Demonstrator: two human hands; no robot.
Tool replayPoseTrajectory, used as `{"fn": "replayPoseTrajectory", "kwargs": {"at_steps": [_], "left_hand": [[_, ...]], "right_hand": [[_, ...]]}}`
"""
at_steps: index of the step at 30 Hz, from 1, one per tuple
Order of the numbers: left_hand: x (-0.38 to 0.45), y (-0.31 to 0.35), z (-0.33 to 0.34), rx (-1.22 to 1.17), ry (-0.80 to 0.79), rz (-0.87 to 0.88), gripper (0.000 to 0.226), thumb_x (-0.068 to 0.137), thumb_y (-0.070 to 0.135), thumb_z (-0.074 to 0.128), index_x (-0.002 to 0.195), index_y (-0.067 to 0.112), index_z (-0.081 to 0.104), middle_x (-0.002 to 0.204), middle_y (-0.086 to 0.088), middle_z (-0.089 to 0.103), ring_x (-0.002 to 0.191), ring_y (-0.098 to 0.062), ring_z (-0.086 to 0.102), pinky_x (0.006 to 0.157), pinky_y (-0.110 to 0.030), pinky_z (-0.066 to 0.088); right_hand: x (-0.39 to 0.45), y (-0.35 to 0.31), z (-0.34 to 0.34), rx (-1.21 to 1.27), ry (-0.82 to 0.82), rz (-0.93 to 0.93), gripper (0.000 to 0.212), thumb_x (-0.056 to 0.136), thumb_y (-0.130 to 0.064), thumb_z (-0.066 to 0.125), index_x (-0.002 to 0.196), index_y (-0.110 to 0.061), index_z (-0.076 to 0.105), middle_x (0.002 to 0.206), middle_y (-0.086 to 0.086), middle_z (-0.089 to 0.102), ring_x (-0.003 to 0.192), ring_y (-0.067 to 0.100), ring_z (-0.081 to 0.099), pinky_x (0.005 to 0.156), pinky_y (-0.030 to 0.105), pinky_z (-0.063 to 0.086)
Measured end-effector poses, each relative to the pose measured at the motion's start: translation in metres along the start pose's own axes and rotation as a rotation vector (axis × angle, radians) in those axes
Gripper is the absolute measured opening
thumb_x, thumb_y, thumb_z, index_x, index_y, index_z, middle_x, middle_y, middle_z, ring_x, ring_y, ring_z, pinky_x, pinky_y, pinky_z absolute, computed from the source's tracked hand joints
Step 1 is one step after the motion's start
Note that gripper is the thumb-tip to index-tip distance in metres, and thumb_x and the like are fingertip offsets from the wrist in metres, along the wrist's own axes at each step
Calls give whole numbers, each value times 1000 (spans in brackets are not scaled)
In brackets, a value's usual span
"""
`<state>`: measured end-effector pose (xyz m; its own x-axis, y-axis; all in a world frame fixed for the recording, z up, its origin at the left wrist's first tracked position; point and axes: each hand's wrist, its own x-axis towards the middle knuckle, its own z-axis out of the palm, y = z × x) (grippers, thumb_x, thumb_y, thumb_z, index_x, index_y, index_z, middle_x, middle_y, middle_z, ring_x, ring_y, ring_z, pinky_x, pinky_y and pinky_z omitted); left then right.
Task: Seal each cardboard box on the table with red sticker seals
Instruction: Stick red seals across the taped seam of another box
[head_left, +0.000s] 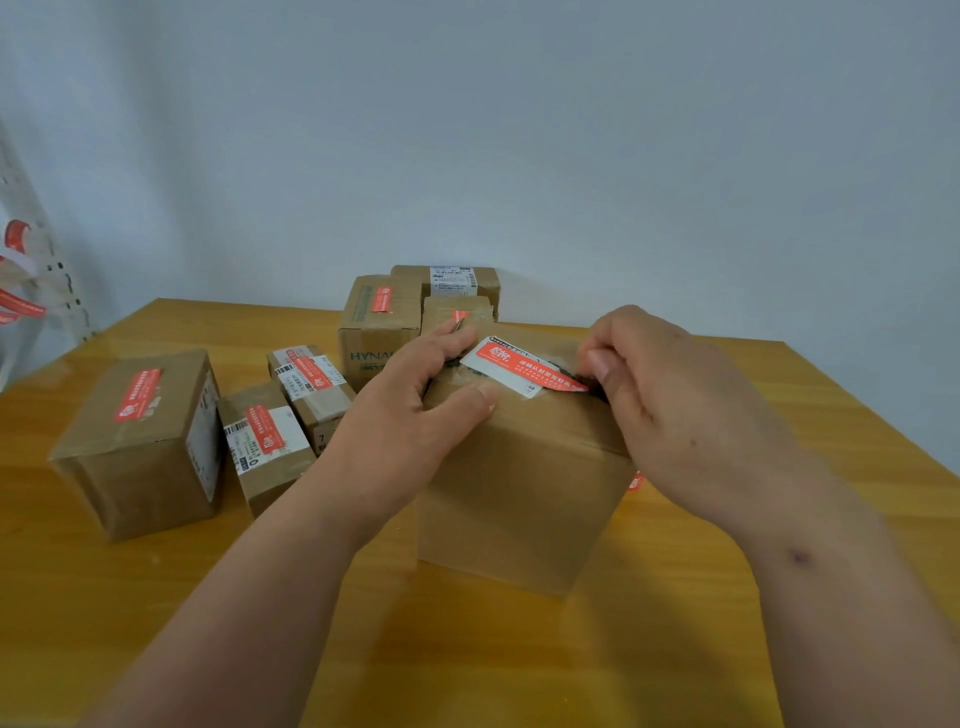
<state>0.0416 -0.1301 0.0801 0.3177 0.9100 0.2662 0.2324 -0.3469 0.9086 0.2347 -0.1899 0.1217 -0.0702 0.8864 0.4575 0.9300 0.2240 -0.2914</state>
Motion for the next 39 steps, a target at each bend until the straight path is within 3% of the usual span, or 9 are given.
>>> {"fn": "replayPoseTrajectory", "kwargs": {"at_steps": [4,6,10,16,18,26,30,33,39], "left_hand": [[0,0,1,-3,0,2,48,91,39,57,136,49,45,141,35,34,113,18,37,77,-8,35],[0,0,2,-5,2,5,49,90,39,57,137,49,45,141,36,34,112,19,36,77,-8,35],[0,0,3,10,8,5,50,91,39,57,138,47,44,141,36,33,120,9,35,81,-7,33],[-1,0,1,8,9,12,49,91,38,57,137,48,44,140,34,35,114,14,39,78,-6,34],[-2,0,1,13,6,20,50,91,39,57,137,48,44,140,34,35,110,19,37,78,-6,35],[-2,0,1,2,-8,30,49,90,39,58,137,49,45,142,36,34,125,10,34,78,-4,38],[-3,1,1,5,-6,29,50,90,39,58,137,49,45,141,36,34,125,10,34,77,-5,39],[-3,1,1,3,-10,29,50,90,39,58,137,49,44,135,39,34,121,11,35,72,-1,41],[-2,1,2,-9,-10,27,50,90,39,58,137,49,44,131,39,34,121,10,34,80,-7,38]], "right_hand": [[-3,4,-5,186,4,79,23,89,-35,47,111,-32,55,104,-17,59,97,-3,54,76,11,44],[-2,7,-3,148,-17,76,25,82,-36,57,108,-34,58,102,-19,55,99,-6,52,75,8,42],[4,9,4,104,15,34,8,88,-30,62,91,-28,69,96,-14,57,90,3,53,73,15,41],[5,9,11,9,89,-142,15,96,-21,50,86,-19,61,92,-5,57,87,20,54,73,38,47],[5,8,11,4,114,-161,18,97,-20,44,87,-17,58,91,-6,56,85,20,54,69,38,47],[6,8,10,68,179,-146,15,97,-15,44,87,-18,55,87,-6,54,74,10,47,63,27,39],[6,5,10,75,208,-154,15,97,-18,42,89,-18,55,91,-5,52,75,14,50,63,32,41],[6,3,11,50,226,-174,18,96,-18,40,92,-13,56,96,-1,53,75,23,53,61,43,47],[5,-2,9,-39,235,-210,9,92,0,49,93,-7,55,106,5,51,73,33,55,55,47,51]]}}
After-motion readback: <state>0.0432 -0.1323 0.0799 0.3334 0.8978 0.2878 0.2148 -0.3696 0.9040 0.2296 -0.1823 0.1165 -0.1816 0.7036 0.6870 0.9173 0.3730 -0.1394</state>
